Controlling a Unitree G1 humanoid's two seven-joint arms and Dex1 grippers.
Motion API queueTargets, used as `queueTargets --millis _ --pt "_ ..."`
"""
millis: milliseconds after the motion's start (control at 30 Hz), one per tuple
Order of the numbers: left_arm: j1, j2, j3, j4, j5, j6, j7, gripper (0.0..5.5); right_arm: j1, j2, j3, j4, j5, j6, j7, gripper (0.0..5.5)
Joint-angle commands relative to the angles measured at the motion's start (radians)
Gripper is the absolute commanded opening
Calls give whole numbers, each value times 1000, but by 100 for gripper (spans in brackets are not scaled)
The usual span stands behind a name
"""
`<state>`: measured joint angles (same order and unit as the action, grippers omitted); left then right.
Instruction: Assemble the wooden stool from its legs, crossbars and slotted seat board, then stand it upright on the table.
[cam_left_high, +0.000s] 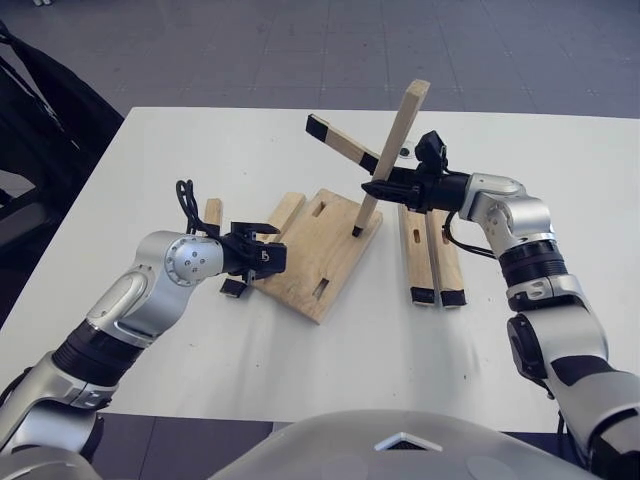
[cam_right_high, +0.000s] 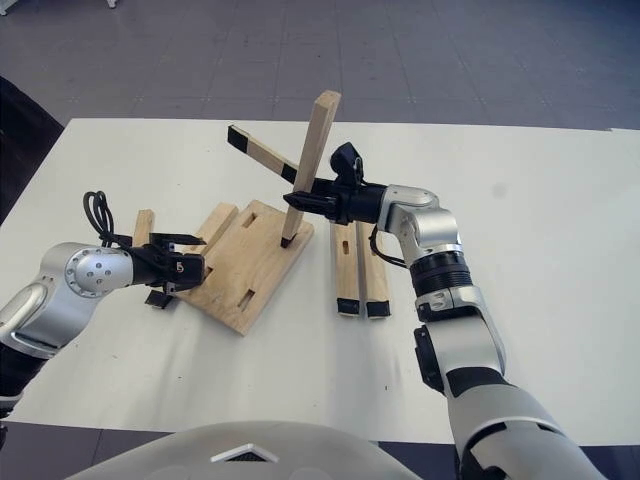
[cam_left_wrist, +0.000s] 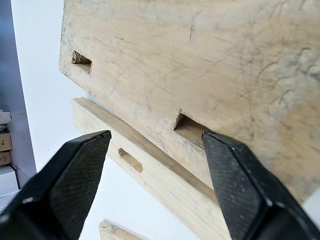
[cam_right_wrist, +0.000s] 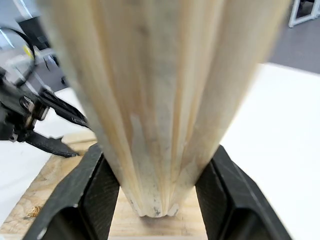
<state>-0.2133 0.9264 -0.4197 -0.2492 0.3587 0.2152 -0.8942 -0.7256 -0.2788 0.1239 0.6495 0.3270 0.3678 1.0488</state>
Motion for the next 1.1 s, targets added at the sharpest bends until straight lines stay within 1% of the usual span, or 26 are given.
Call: queueTargets --millis 33,100,233,300,367,467,567,700,833,1100 --pt "39 -17 -22 25 15 2 -31 340 -29 -25 -4 79 -56 -27 -18 204" --pt "43 -22 -19 24 18 2 -33 340 -12 -29 25 39 -73 -42 -1 204" --pt "53 -38 -16 11 20 15 -32 340 139 -19 167 -187 -139 -74 31 204" --pt "58 -44 -15 5 21 21 -32 340 202 -14 193 -242 -135 -43 29 204" --pt "66 -48 -10 -1 22 25 -34 340 216 -7 185 -229 -126 -18 13 204" --pt "73 -56 -4 -9 24 35 -36 340 181 0 158 -167 -122 -9 -5 204" --pt "72 -71 -3 -18 26 47 -38 340 171 2 168 -145 -136 -31 -14 204" --pt "77 -80 0 -19 26 52 -39 340 144 34 127 -260 -68 38 -48 204" --pt "73 -92 1 -15 28 53 -43 340 108 22 97 -271 -62 58 -56 204" --pt "91 -103 3 -22 39 58 -42 340 161 -35 154 -203 -139 -32 -5 204"
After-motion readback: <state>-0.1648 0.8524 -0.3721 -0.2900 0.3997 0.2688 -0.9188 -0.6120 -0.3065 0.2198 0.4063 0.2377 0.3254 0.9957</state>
